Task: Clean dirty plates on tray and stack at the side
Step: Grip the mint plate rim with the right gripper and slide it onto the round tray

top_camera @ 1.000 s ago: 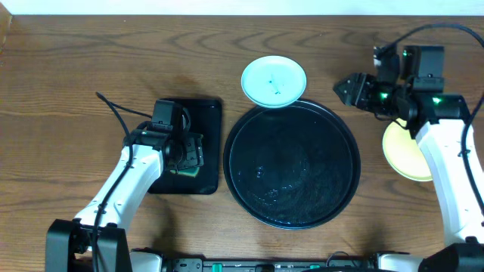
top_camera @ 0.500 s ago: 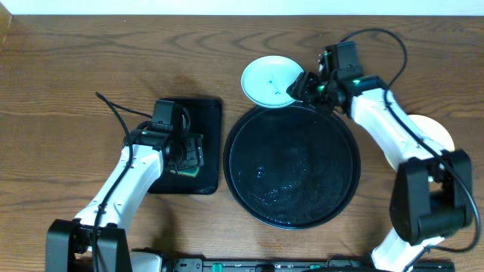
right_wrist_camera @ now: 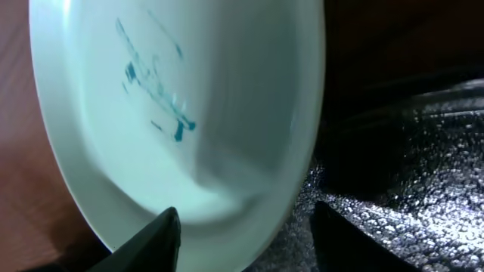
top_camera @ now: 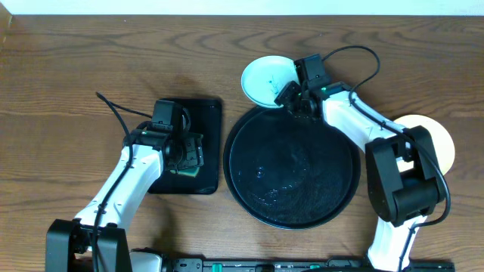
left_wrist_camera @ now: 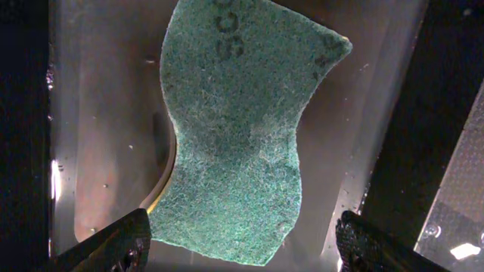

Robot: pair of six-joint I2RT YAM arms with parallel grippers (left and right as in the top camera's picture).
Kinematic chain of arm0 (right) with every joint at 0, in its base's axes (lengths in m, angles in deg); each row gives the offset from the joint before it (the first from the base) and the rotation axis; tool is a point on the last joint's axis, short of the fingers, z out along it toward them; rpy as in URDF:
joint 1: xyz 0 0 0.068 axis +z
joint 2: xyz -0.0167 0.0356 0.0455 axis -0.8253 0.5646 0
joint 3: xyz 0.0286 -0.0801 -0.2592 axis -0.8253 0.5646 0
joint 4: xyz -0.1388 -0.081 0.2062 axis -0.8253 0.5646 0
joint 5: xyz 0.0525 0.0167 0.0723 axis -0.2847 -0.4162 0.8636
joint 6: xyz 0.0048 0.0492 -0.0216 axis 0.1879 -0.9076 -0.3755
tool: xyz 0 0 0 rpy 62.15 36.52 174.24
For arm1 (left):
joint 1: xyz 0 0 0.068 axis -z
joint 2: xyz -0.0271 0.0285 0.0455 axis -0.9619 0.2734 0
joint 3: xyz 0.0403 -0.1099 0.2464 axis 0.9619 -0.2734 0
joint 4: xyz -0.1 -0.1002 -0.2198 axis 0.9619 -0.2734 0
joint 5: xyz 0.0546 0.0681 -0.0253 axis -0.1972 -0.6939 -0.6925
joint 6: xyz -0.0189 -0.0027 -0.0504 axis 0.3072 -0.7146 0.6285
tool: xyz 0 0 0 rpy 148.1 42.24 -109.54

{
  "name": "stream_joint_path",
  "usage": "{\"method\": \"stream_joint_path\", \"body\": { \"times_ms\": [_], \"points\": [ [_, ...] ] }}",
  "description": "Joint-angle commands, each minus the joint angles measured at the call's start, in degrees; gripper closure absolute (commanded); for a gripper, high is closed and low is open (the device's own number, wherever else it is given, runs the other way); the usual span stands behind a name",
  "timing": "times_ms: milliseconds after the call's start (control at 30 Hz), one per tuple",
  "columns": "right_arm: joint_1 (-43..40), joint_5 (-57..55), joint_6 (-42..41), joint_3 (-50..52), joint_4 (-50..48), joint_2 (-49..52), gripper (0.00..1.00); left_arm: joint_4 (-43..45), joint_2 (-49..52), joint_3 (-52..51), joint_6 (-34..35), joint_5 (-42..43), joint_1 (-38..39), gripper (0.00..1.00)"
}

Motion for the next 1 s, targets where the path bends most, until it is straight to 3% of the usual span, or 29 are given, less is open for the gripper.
{"method": "stream_joint_path", "body": {
  "times_ms": [0, 100, 300, 433, 567, 967],
  "points": [
    [0.94, -2.38, -1.66, -0.85, 0.17, 0.52, 0.49, -0.22, -0.52, 1.11, 0.04, 0.13, -0.31, 0.21],
    [0.94, -2.34, -1.66, -0.85, 1.44, 0.52, 0.54, -0.22, -0.52, 1.11, 0.04, 0.13, -0.31, 0.21],
    [0.87, -2.36, 0.09, -0.85, 5.6, 0.5, 0.78, -0.22, -0.52, 1.11, 0.04, 0.13, -0.31, 0.21],
    [0.87, -2.34, 0.63, -0.85, 8.35, 0.5, 0.88, -0.22, -0.52, 1.11, 0.04, 0.13, -0.31, 0.21],
    [0.87, -2.34, 6.36, -0.85, 13.44, 0.48, 0.99, -0.24, -0.52, 1.11, 0.04, 0.13, -0.31, 0.21],
    [0.76, -4.98, 31.43, -0.85, 33.81, -2.16, 0.96, -0.22, -0.52, 1.11, 0.04, 0.11, -0.31, 0.21]
  ]
}}
